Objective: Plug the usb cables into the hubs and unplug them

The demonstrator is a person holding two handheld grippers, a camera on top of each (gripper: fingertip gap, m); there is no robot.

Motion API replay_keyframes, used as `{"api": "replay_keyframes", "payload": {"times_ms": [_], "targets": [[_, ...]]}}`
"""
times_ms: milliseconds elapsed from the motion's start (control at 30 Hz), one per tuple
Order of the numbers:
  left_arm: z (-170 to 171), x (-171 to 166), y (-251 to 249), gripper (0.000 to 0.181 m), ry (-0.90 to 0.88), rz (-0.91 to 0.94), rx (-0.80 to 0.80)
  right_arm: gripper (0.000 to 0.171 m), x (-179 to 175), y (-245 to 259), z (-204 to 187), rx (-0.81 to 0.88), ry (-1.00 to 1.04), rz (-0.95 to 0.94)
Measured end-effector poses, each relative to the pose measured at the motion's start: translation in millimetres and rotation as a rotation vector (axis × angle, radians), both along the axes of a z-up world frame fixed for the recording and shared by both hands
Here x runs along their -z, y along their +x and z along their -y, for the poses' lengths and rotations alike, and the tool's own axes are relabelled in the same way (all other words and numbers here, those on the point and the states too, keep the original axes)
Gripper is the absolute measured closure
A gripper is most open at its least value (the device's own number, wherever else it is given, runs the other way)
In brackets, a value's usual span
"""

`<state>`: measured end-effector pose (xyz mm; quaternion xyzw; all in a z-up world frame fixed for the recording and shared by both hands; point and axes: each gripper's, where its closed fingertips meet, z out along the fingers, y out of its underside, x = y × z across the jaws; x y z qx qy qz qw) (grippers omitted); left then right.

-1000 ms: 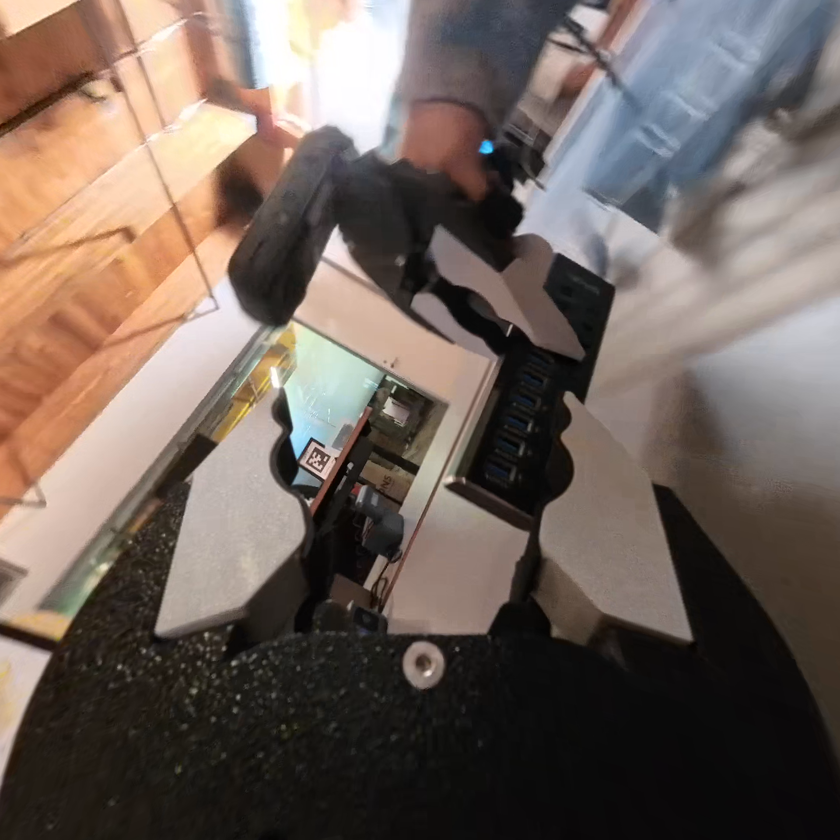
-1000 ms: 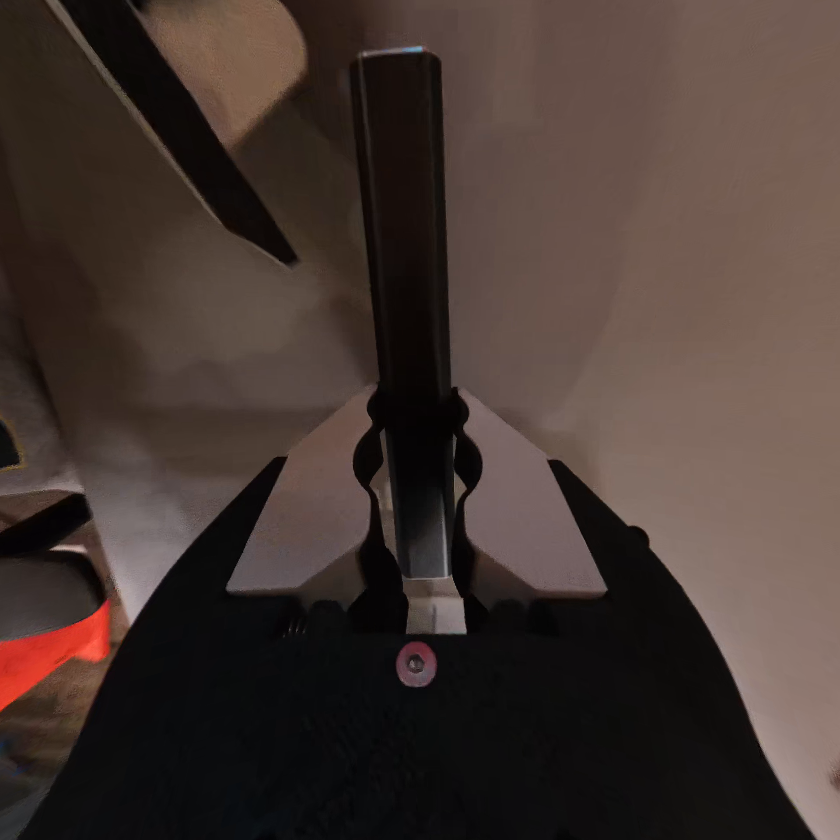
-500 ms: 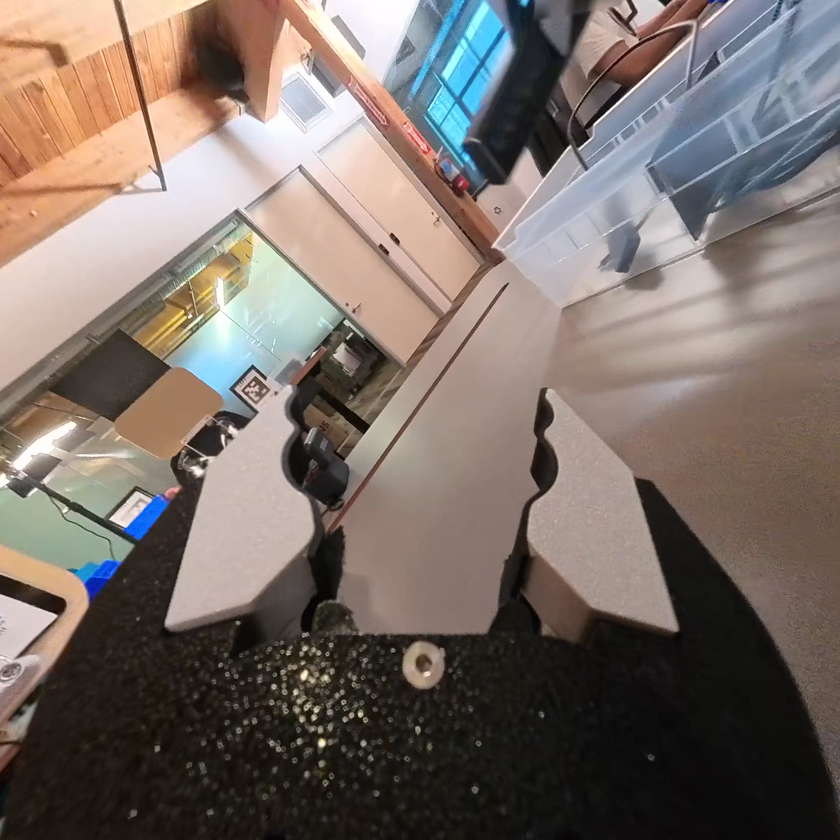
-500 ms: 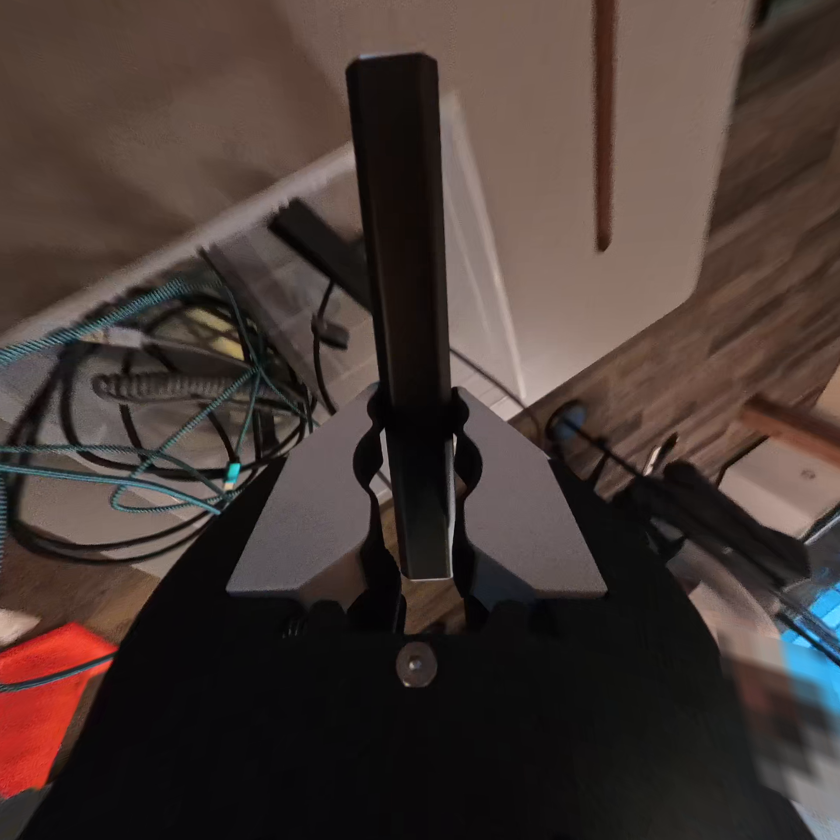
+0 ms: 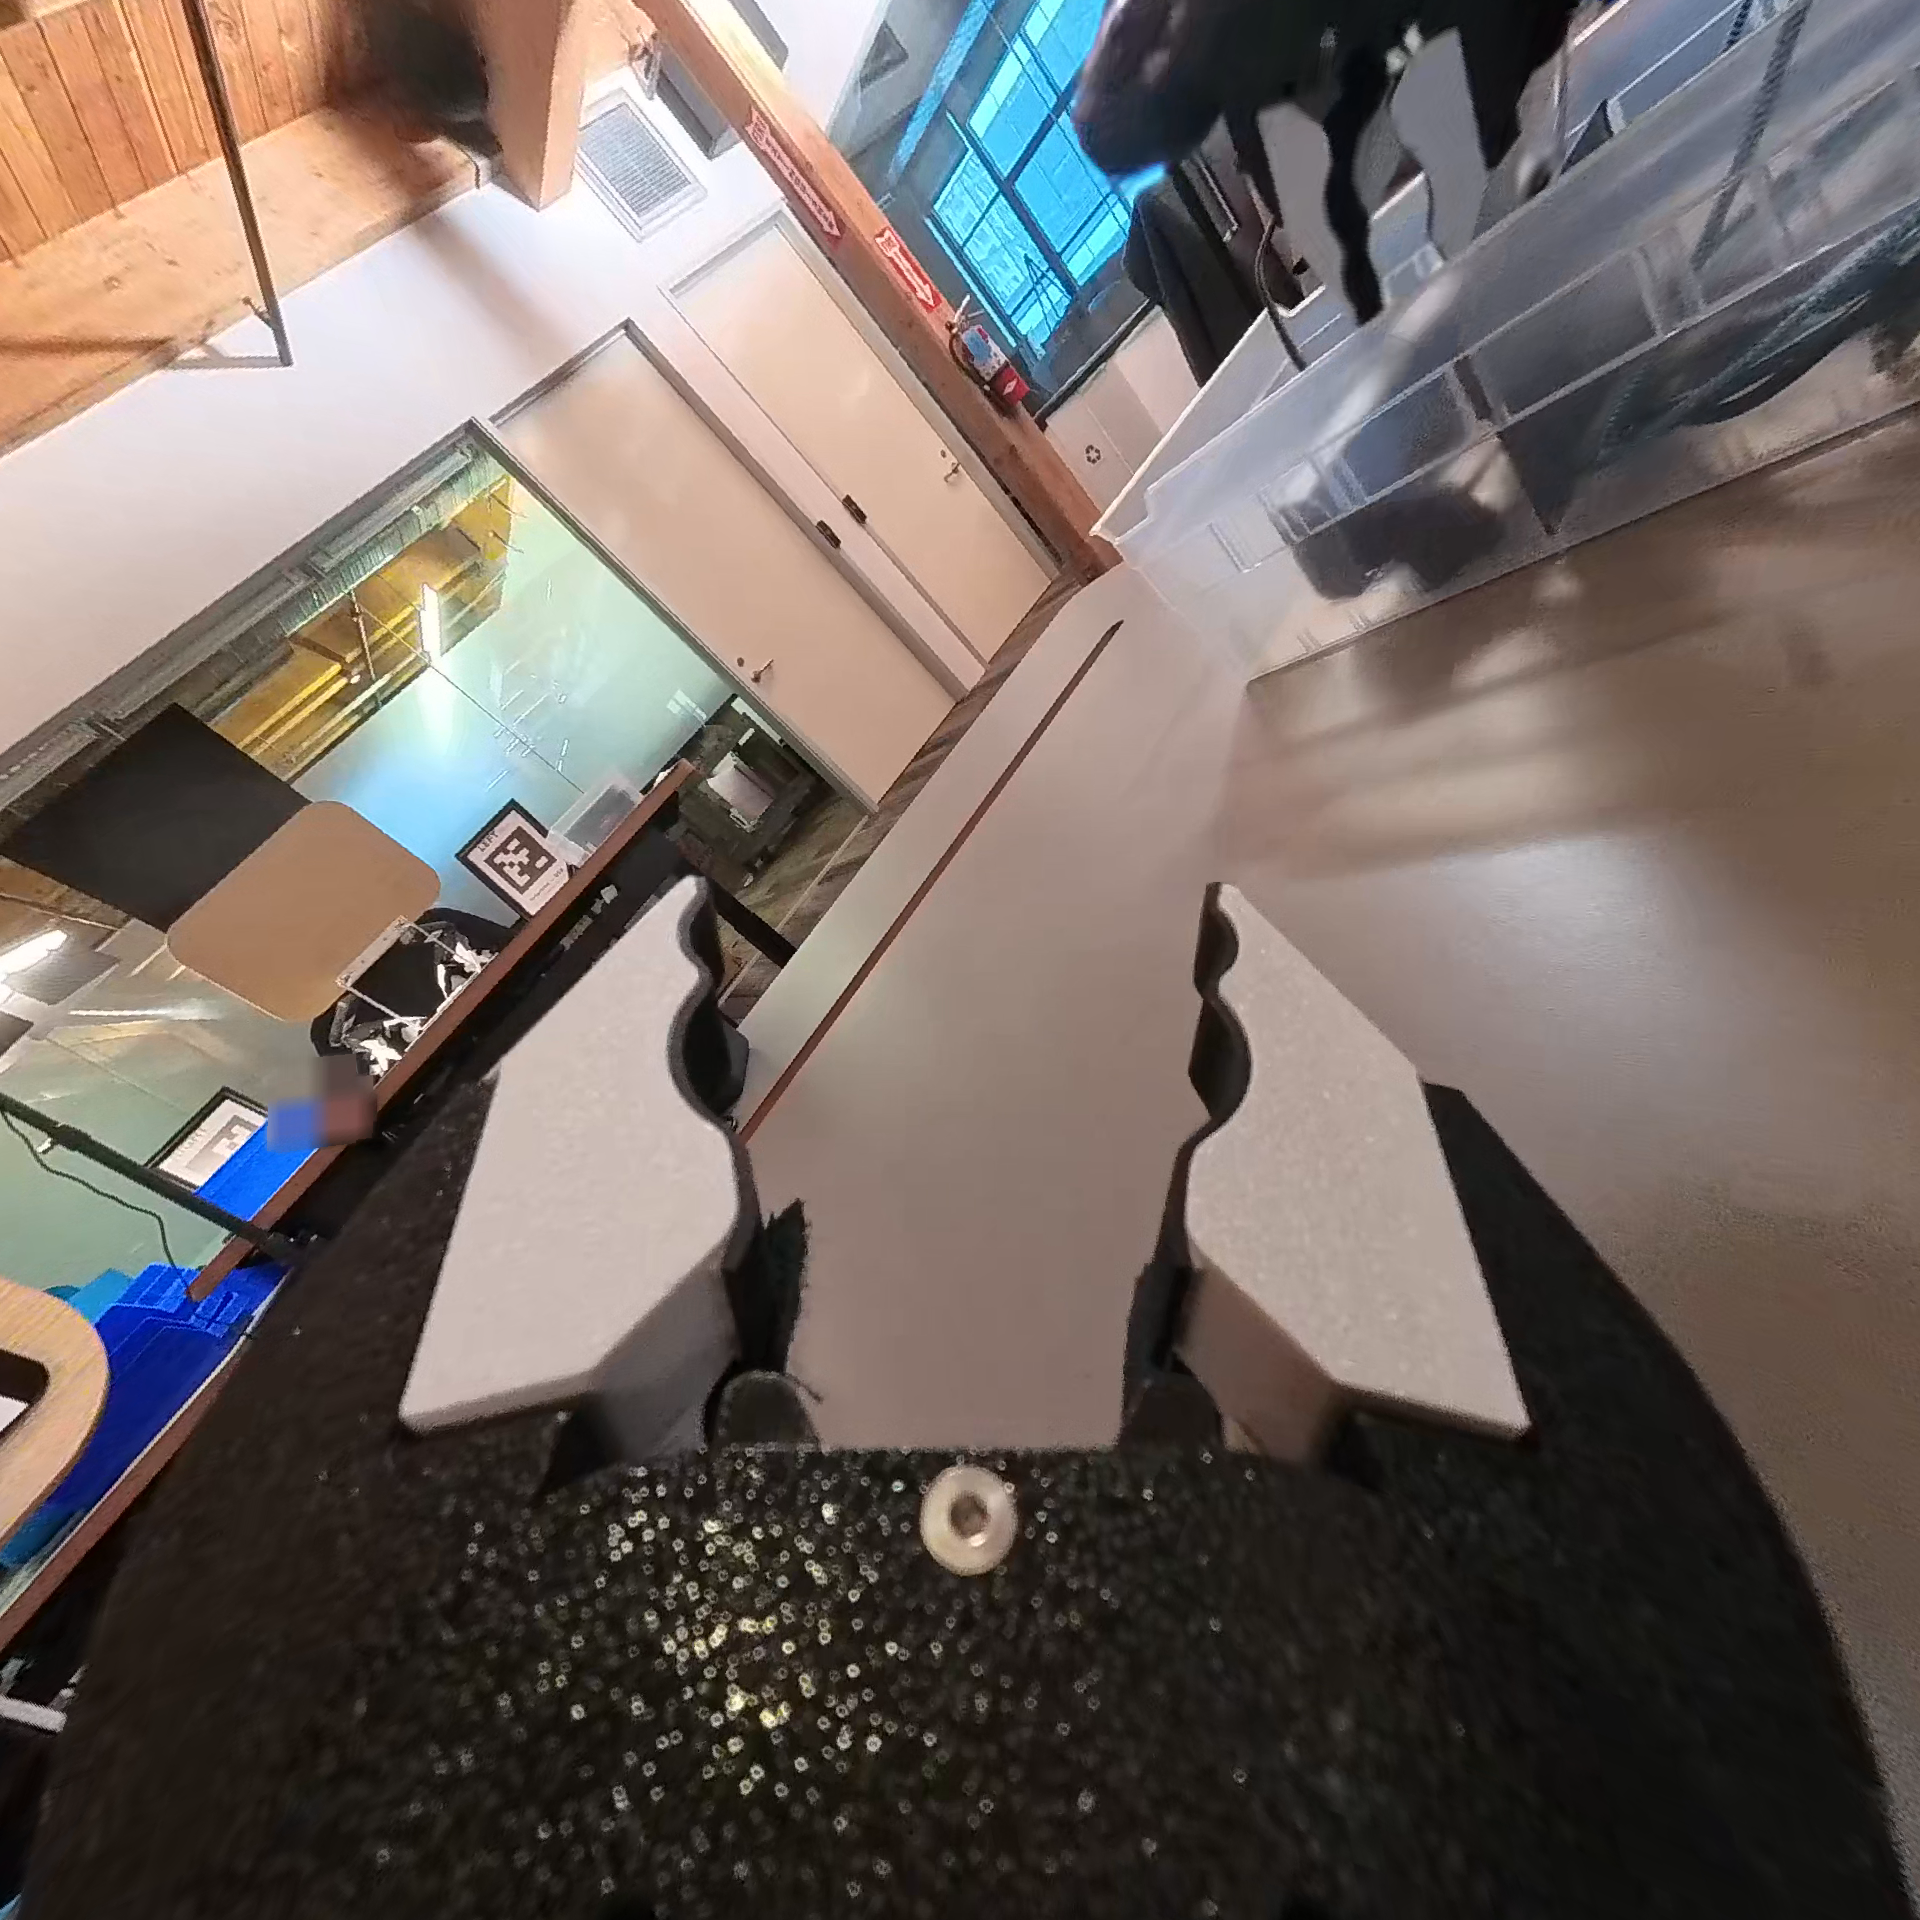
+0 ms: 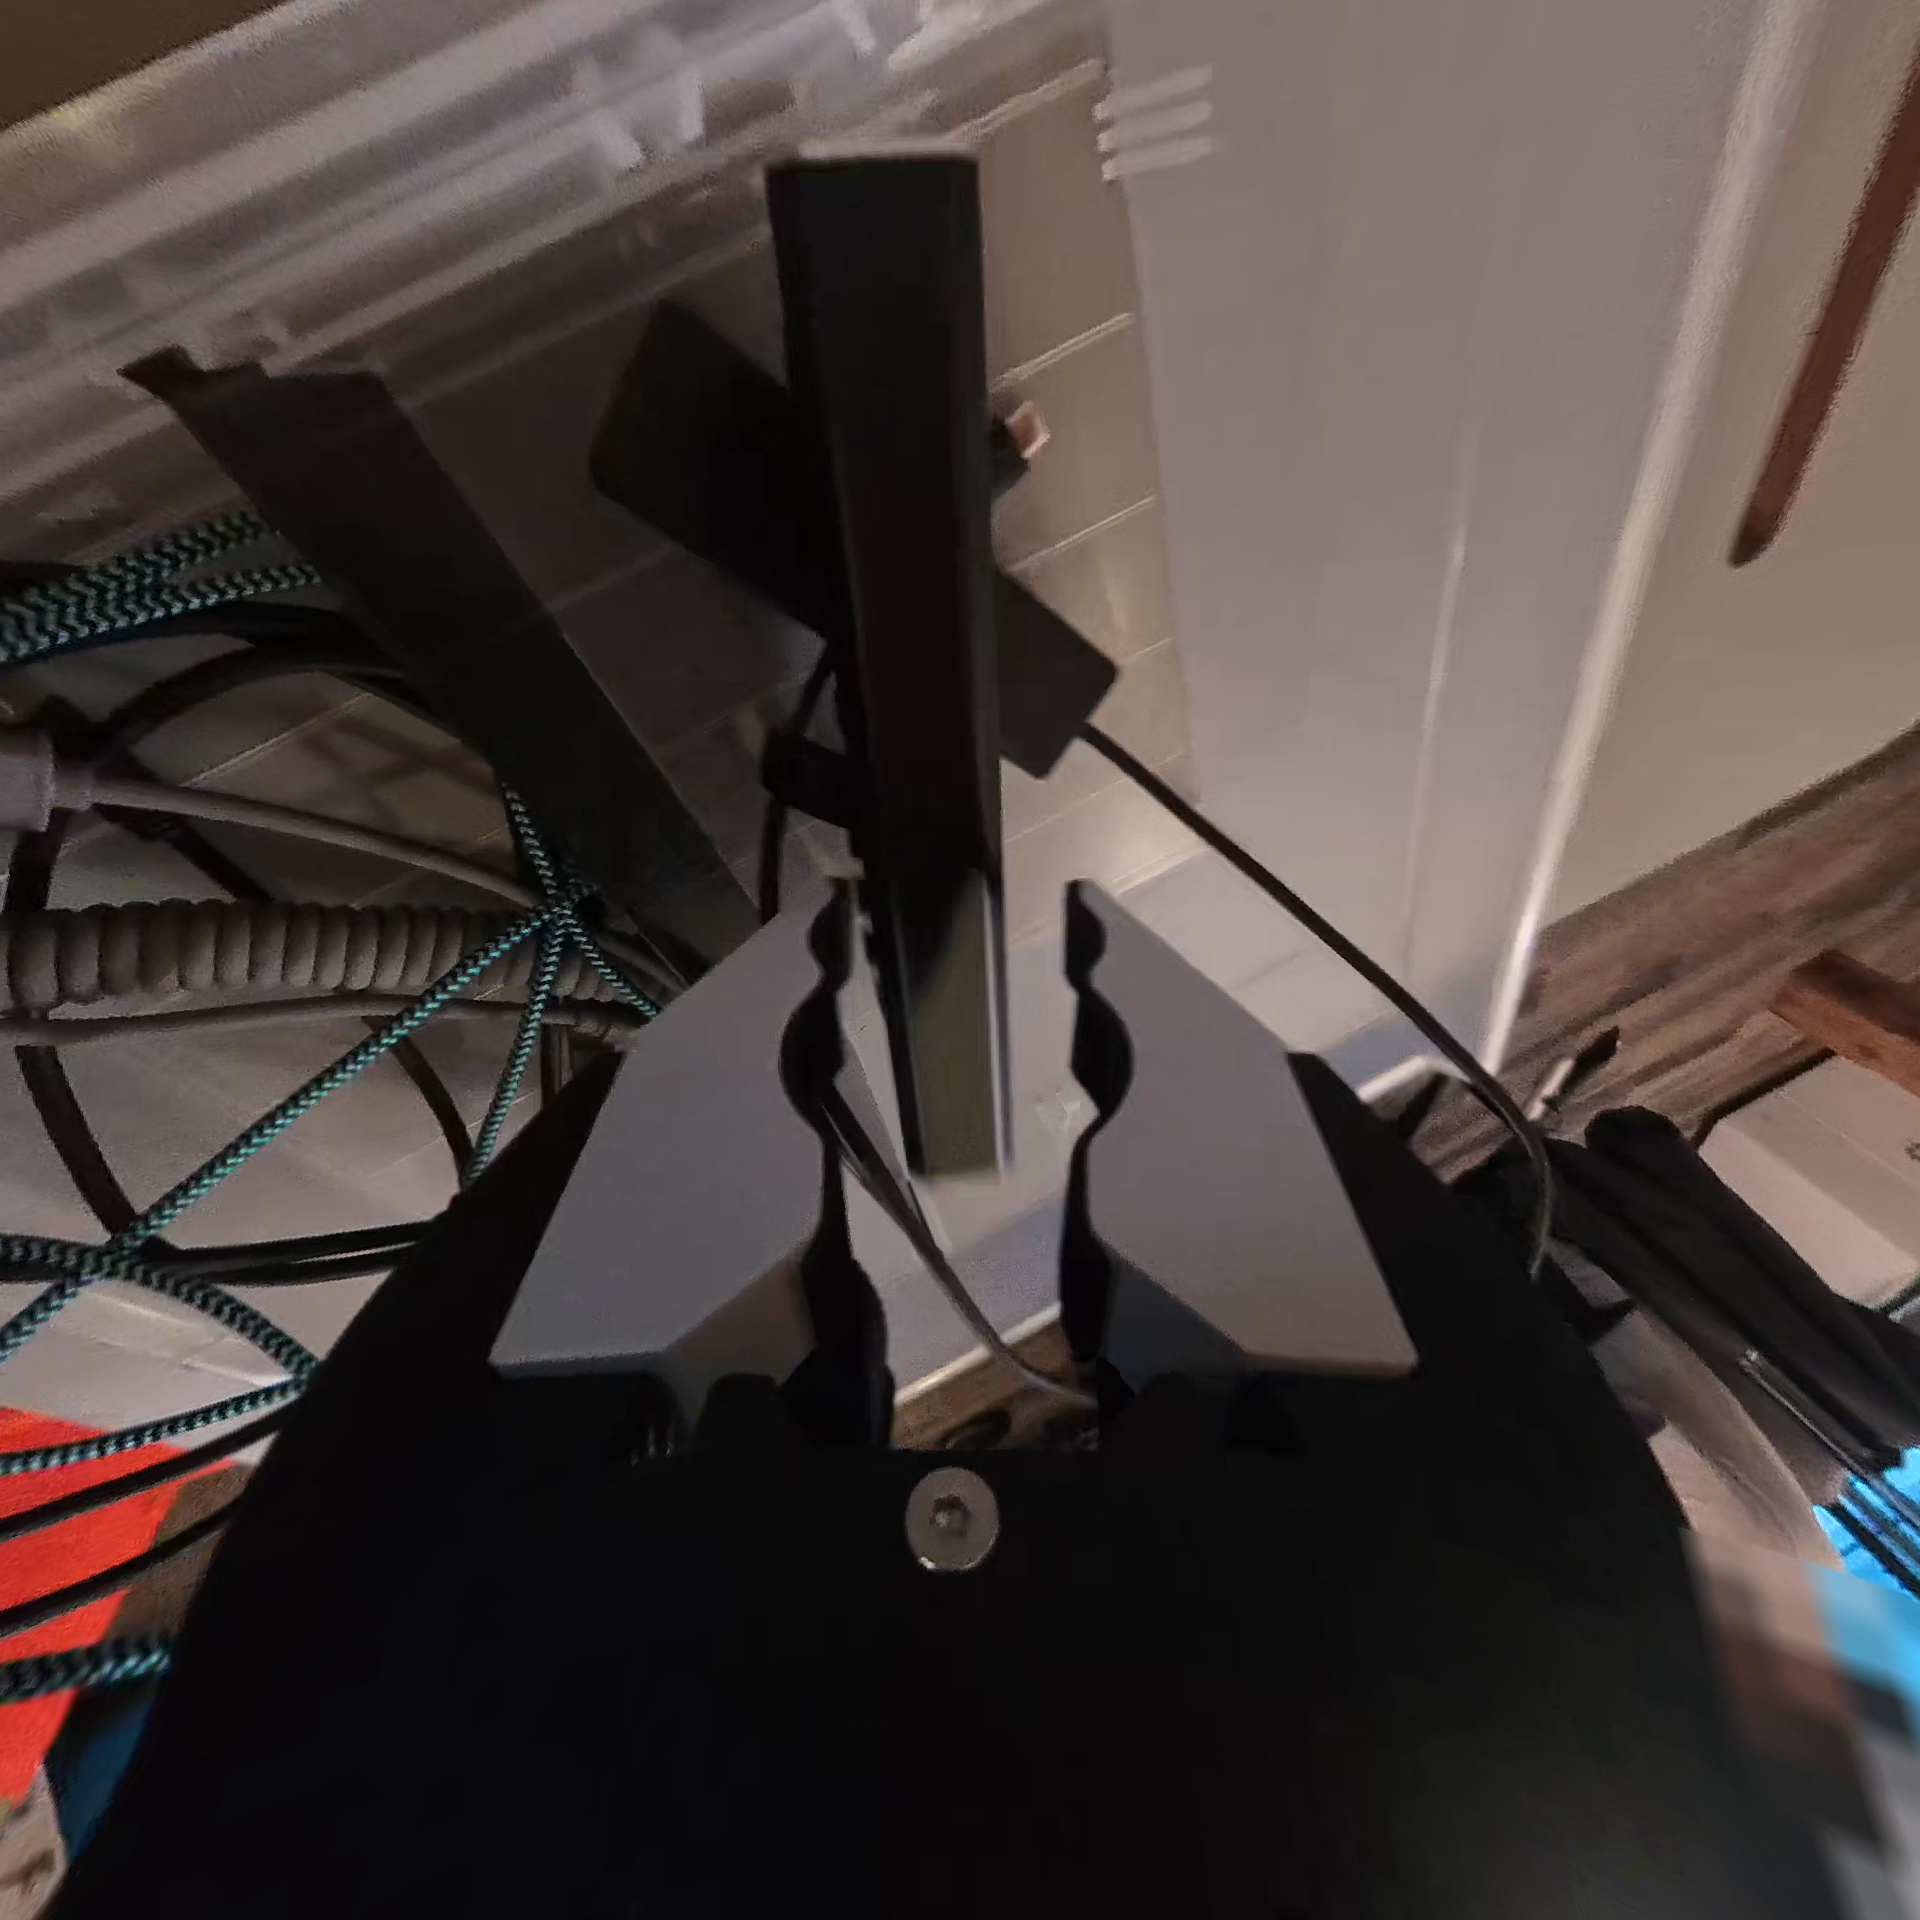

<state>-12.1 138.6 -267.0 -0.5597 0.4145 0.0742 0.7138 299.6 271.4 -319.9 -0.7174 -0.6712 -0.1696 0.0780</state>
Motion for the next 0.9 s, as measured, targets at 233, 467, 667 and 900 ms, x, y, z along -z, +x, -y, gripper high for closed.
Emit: {"api": "replay_keyframes", "payload": {"times_ms": [233, 467, 667, 900], "targets": [[-0.8, 0.9, 1.1, 0.091, -0.015, 0.000, 0.000, 0.090, -78.4, 2.5, 0.6, 0.195, 0.306, -0.343], [-6.3, 13.9, 8.1, 0.085, -0.070, -0.058, -0.012, 0.084, -155.8, 71.2, 85.2, 0.426, 0.785, -0.701], [-10.2, 22.8, 10.9, 0.088, -0.214, 0.010, 0.011, 0.090, -99.8, 133.1, 166.5, 0.759, 0.818, -0.986], [-9.3, 35.6, 15.1, 0.091, -0.322, 0.030, 0.025, 0.109, -57.1, 141.7, 164.5, 0.900, 0.720, -1.390]]}}
